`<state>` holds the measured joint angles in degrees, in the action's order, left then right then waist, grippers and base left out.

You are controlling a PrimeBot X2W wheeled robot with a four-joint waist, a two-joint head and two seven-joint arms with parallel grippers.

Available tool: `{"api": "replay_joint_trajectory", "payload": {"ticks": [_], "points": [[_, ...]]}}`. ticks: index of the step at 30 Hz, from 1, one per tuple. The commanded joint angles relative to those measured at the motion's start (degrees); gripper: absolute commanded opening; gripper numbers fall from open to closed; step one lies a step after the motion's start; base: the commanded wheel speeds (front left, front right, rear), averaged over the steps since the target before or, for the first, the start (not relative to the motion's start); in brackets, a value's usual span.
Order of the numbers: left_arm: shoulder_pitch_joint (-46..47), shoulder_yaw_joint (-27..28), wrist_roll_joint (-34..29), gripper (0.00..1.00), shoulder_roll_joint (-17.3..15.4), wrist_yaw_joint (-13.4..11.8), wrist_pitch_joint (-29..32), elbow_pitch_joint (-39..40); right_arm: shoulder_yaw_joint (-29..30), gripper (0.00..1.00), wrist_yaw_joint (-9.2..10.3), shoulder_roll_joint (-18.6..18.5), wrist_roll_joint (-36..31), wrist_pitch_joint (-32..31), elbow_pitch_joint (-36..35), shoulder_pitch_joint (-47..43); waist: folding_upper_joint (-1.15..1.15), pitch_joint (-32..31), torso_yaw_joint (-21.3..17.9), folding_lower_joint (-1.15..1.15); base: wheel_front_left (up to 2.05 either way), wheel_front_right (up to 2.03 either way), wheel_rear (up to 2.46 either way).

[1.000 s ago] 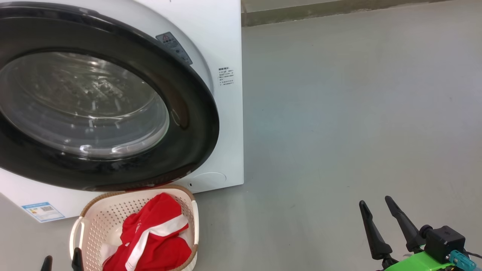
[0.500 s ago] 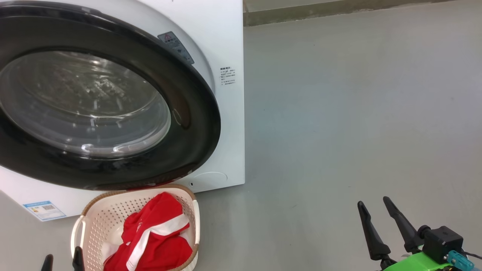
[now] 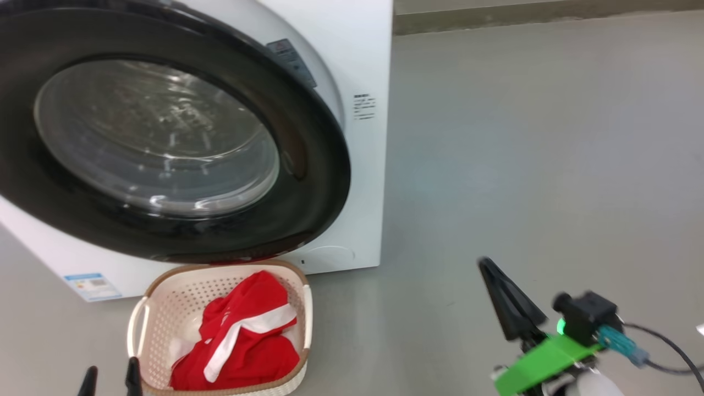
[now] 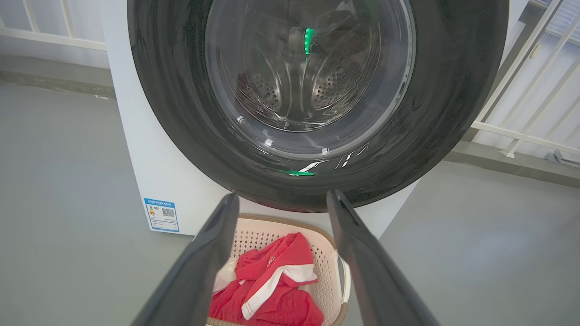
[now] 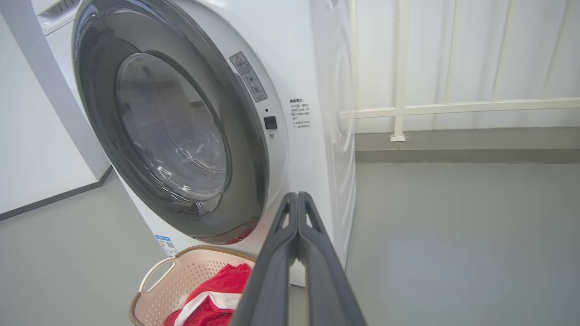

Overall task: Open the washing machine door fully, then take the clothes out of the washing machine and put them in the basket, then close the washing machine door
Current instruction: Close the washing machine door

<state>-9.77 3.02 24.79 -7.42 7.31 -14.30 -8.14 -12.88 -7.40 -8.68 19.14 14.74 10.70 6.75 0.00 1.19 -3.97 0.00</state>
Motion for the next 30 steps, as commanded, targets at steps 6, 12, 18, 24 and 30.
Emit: {"api": "replay_joint_trajectory", "payload": {"ticks": [6, 12, 18, 24, 30], "points": [[3.0, 0.2, 0.4, 1.0, -0.3, 0.2, -0.7, 1.7, -5.6, 0.0, -0.09, 0.9, 2.4, 0.3, 1.6, 8.7, 0.0, 1.0, 3.8, 0.0, 0.0, 0.0, 0.0], [5.2, -1.8, 1.0, 1.0, -0.1, 0.2, -0.7, 2.7, -7.6, 0.0, -0.09, 2.0, 3.1, 0.3, 5.2, 15.1, 0.0, 4.3, 6.9, 0.0, 0.0, 0.0, 0.0], [7.8, -2.6, 1.9, 1.0, -0.1, 0.2, -0.7, 3.4, -8.5, 0.0, -0.09, 3.2, 3.0, 0.3, 8.6, 21.1, 0.0, 8.5, 9.2, 0.0, 0.0, 0.0, 0.0], [10.9, -3.5, 2.8, 1.0, -0.4, 0.2, -0.7, 4.1, -8.3, 0.0, -0.09, 4.0, 2.2, 0.3, 11.5, 27.1, 0.0, 13.3, 11.1, 0.0, 0.0, 0.0, 0.0], [13.6, -4.0, 3.4, 1.0, -0.3, 0.2, -0.7, 4.9, -7.6, 0.0, -0.09, 4.4, 1.5, 0.3, 14.2, 31.9, 0.0, 16.8, 12.5, 0.0, 0.0, 0.0, 0.0]]}}
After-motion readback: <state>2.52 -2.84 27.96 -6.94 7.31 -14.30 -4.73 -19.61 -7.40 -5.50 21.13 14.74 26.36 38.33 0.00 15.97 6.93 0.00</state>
